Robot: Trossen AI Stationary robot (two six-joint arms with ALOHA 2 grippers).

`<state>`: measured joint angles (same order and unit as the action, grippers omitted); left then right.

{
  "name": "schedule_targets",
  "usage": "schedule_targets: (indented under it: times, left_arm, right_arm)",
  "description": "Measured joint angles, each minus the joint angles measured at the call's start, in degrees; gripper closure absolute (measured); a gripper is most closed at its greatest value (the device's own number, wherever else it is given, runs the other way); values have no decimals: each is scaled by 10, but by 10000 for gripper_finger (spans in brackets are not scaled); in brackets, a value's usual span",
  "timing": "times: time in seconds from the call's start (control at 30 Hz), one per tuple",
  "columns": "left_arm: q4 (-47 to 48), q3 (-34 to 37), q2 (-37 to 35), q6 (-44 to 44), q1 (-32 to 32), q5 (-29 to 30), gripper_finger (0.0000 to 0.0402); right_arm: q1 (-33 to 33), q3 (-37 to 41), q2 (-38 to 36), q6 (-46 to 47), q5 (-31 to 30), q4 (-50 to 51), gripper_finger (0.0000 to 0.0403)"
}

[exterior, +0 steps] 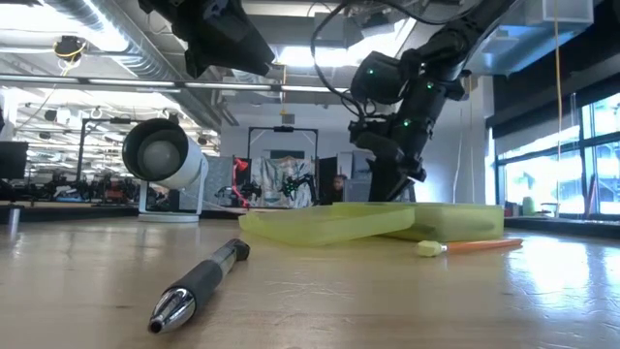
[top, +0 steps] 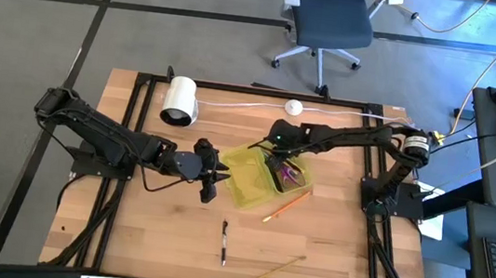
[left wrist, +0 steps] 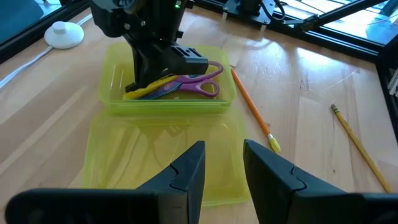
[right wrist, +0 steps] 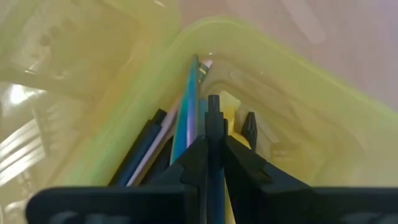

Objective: Pick & place school supplies into a supply box
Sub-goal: Put the right black pen into the yellow supply box, then put the orange pencil into the yellow supply box

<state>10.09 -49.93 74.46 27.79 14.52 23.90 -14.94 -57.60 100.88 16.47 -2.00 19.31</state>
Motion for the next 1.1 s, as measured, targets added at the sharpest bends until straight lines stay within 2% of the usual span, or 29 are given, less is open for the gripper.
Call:
schedule_targets:
  times: [0.43,0.67,0.8,0.9,1.1]
  left_arm:
    - [0,0,0,0,0,0,299]
    - [0,0,0,0,0,0,299]
    - [0,0,0,0,0,0,299]
    - [0,0,0,0,0,0,299]
    - [0,0,0,0,0,0,299]
  right_arm:
    - [0,0,0,0,1,-1,349]
    - [-1,0,-7,-6,1,3,304]
    - [0,0,-33,-43,2,12,287]
    - [13,0,-66,-109,23,33,285]
    - [98,0,-126,-221,105,36,285]
